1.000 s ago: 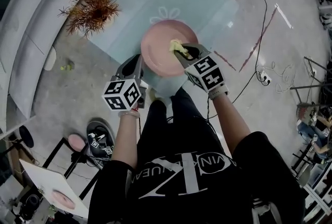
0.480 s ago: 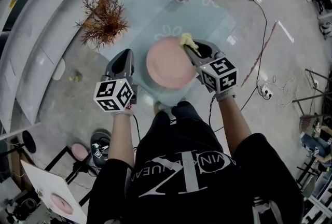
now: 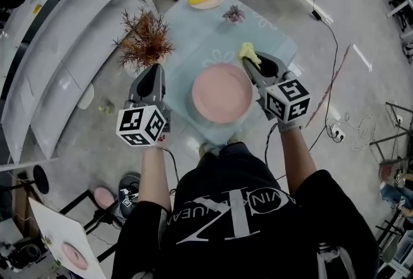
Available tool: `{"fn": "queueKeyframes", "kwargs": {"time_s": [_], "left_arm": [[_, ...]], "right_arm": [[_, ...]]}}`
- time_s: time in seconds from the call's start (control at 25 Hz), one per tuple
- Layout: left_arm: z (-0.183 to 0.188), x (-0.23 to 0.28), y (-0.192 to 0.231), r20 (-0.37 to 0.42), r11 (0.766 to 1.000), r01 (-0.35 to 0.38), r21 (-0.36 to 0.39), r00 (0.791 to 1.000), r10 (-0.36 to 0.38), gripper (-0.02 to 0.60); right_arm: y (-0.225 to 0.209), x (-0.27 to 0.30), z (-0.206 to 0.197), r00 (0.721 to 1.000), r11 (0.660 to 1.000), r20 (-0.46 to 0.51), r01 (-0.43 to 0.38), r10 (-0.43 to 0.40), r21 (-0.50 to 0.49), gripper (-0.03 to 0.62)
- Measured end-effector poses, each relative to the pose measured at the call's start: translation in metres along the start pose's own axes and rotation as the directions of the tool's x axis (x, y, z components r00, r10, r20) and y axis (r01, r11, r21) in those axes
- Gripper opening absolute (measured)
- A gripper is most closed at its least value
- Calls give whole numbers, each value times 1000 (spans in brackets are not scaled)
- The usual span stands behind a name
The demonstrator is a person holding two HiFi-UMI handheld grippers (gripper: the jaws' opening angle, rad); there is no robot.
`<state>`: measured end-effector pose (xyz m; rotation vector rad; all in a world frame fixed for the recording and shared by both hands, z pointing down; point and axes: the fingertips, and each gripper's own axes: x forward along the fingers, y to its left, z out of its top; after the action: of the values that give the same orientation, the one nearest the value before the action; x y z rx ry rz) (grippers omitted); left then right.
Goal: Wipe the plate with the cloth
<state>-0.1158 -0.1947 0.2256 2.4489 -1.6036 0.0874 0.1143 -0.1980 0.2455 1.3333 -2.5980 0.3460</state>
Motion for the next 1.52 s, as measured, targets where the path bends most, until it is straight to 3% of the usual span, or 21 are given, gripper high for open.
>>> {"fn": "queueKeyframes", "kwargs": {"time_s": [0.36, 0.64, 0.88, 1.52], "left_arm": [[46, -27, 1, 110, 990, -89, 109, 991, 77, 0], [49, -42, -6, 154, 991, -112, 73, 983, 99, 0], [52, -54, -6, 179, 987, -136, 85, 977, 119, 0], [43, -65, 0, 165, 986, -148, 77, 977, 134, 0]], "right_arm": [[11, -19, 31, 998, 996, 52, -15, 20, -92, 84], [9, -32, 40, 996, 997, 90, -10, 17, -79, 86], [11, -37, 38, 993, 998, 115, -5, 13, -63, 86], [9, -42, 32, 988, 1000, 155, 22, -23, 8, 87]]}}
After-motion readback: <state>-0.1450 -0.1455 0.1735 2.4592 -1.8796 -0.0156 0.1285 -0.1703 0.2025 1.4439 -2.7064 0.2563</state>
